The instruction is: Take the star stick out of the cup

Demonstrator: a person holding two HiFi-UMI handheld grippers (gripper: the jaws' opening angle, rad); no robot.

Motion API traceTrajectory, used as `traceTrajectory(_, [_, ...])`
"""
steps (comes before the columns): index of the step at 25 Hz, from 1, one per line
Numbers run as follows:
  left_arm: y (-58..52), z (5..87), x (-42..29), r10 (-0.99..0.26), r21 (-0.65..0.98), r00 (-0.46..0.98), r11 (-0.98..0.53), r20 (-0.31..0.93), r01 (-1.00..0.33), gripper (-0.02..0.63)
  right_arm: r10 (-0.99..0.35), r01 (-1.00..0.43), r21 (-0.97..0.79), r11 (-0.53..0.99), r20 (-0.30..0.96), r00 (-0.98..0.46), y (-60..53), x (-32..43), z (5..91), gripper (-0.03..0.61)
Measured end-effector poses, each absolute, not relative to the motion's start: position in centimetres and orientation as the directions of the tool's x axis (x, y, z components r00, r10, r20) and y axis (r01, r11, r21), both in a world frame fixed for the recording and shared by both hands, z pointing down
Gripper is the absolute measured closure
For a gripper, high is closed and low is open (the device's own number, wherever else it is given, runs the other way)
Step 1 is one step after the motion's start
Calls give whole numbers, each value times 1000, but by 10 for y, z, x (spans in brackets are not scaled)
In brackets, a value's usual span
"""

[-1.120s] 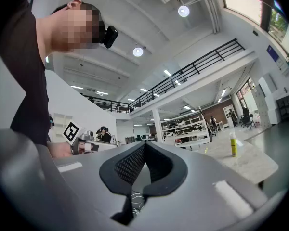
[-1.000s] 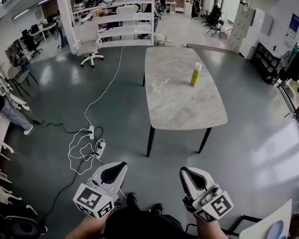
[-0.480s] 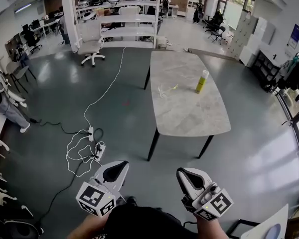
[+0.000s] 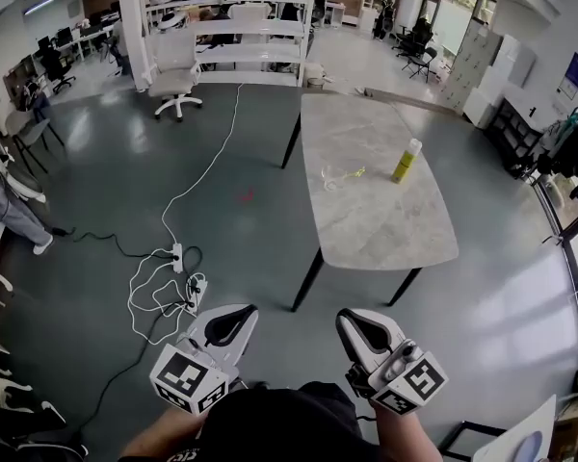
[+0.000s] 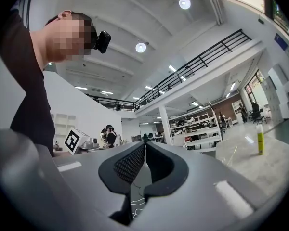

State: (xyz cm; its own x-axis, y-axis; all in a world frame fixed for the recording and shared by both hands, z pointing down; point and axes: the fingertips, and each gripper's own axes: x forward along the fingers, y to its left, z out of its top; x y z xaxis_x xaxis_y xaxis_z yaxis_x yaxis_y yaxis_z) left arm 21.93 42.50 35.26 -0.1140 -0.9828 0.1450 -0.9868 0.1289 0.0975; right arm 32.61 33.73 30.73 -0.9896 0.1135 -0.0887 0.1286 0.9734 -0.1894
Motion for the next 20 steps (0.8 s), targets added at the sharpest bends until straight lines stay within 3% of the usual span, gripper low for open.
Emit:
traceTrajectory(8, [407, 364, 171, -980, 129, -109, 131, 166, -983, 614, 143, 148, -226, 963, -36, -989, 319, 278, 325, 534])
traceTrajectory(20, [307, 372, 71, -962, 137, -177, 208, 210, -968, 614, 182, 187, -250, 950, -45, -982, 192, 176, 337, 534])
